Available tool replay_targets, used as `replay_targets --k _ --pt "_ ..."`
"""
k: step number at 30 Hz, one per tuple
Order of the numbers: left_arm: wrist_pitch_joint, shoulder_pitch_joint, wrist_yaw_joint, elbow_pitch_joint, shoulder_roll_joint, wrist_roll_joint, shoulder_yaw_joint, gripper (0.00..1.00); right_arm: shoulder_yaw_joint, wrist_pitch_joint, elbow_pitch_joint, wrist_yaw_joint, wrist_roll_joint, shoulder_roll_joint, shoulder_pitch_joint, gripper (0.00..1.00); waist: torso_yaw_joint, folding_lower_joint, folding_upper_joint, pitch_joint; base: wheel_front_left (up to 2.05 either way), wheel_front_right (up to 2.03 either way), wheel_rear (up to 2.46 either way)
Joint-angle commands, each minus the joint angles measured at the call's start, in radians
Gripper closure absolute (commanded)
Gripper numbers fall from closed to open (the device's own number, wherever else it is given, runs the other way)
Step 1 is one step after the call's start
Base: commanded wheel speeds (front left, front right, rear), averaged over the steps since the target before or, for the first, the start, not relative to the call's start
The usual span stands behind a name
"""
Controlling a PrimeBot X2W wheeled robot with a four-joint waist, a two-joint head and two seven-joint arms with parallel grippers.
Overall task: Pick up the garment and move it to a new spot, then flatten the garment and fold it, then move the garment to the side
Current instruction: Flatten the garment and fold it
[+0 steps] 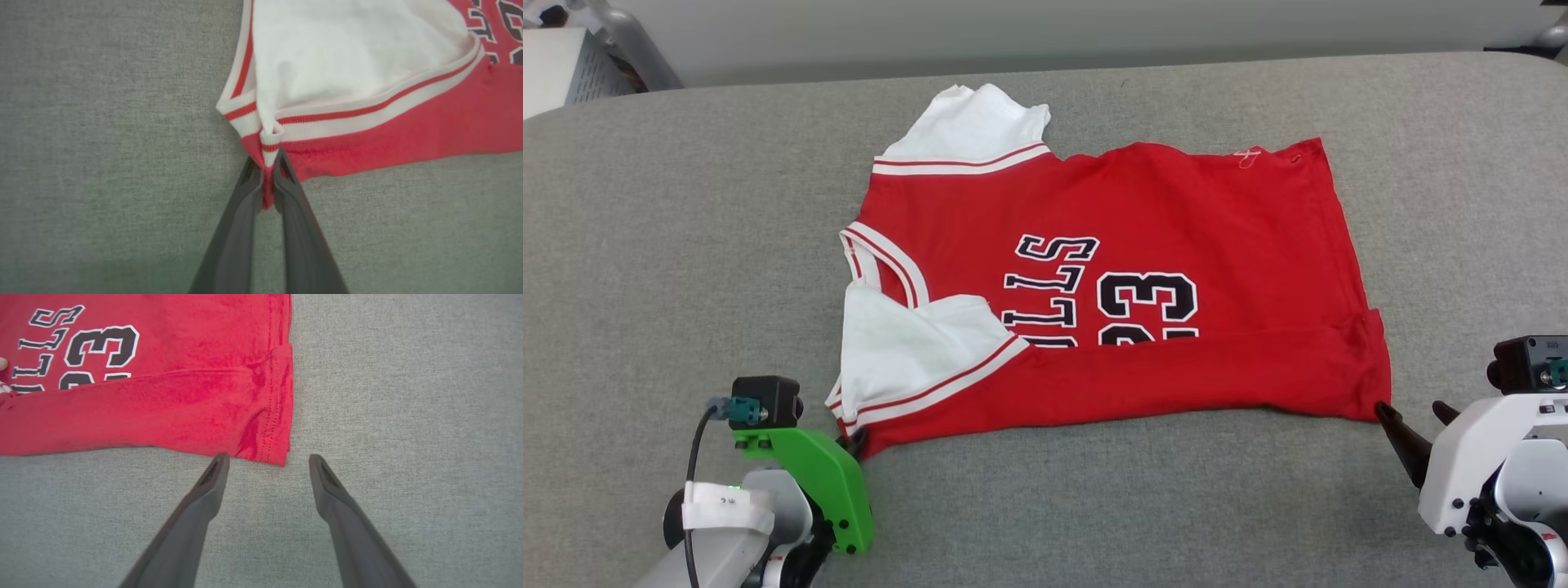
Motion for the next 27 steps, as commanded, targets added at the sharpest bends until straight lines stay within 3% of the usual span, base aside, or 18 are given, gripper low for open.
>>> replay_targets --k 1,14,25,26,27 --pt "-0.007 0.032 -0.004 -0.006 -0.004 -0.012 -0.002 1.00 -0.006 0.002 0.011 -0.001 -0.011 -0.004 0.005 0.00 0.019 0.0000 0.0000 -0.027 0.00 0.00 0.00" --pt "-0.002 0.041 0.057 -0.240 0.071 0.000 0.034 1.00 -0.036 -0.005 0.172 -0.001 -0.061 -0.008 -0.098 0.00 0.069 0.0000 0.0000 0.010 0.00 0.00 0.00" --pt "0.011 0.024 0.057 -0.276 0.076 0.012 0.023 1.00 -0.012 0.008 0.318 -0.001 -0.071 0.014 -0.151 0.00 0.091 0.0000 0.0000 0.053 0.00 0.00 0.00" --pt "0.012 0.023 0.056 -0.276 0.076 0.011 0.023 1.00 -0.007 0.011 0.329 -0.001 -0.071 0.013 -0.151 0.06 0.092 0.0000 0.0000 0.055 0.00 0.00 0.00" --pt "0.014 0.023 0.055 -0.275 0.076 0.010 0.023 1.00 -0.001 0.012 0.337 -0.001 -0.070 0.011 -0.152 0.55 0.092 0.0000 0.0000 0.055 0.00 0.00 0.00"
